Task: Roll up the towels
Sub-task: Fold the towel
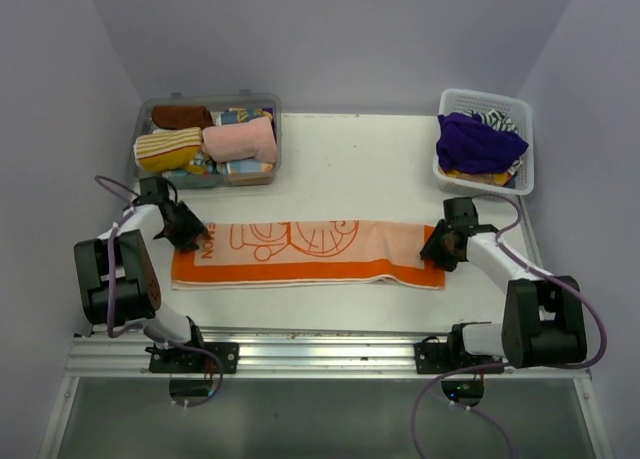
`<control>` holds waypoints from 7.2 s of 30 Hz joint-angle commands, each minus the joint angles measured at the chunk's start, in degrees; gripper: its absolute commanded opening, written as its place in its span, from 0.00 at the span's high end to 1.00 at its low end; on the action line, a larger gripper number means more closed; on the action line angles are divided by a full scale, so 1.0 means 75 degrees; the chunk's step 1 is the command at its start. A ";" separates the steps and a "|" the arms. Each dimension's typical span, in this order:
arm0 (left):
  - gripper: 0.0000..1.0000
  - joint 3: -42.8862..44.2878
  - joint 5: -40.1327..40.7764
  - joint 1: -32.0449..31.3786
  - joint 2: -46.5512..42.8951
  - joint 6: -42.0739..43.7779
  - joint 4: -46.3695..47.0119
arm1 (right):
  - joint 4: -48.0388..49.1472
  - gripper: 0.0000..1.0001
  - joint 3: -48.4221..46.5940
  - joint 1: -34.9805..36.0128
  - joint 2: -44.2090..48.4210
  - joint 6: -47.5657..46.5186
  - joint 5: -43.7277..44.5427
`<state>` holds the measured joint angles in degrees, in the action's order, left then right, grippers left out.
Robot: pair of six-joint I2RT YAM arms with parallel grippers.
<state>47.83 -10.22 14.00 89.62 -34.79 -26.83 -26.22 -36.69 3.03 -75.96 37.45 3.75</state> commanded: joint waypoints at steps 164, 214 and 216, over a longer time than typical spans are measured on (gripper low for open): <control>0.57 0.1202 0.0718 -0.2990 -0.2915 0.0068 -0.2573 | -0.0817 0.49 -0.5482 0.5131 -0.2401 -0.0023 0.1258; 0.64 -0.1092 -0.0771 -0.3683 -0.1755 0.0243 -0.0349 | 0.0144 0.78 -0.4003 0.4237 -0.3055 -0.1068 0.0098; 0.63 -0.1116 -0.0735 -0.3683 -0.1731 0.0255 -0.0349 | 0.0121 0.78 -0.3991 0.4249 -0.3184 -0.1068 0.0156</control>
<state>39.35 -15.22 -13.52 77.01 -32.36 -32.21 -26.94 -66.48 34.63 -99.26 30.37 5.67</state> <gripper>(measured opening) 0.367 0.219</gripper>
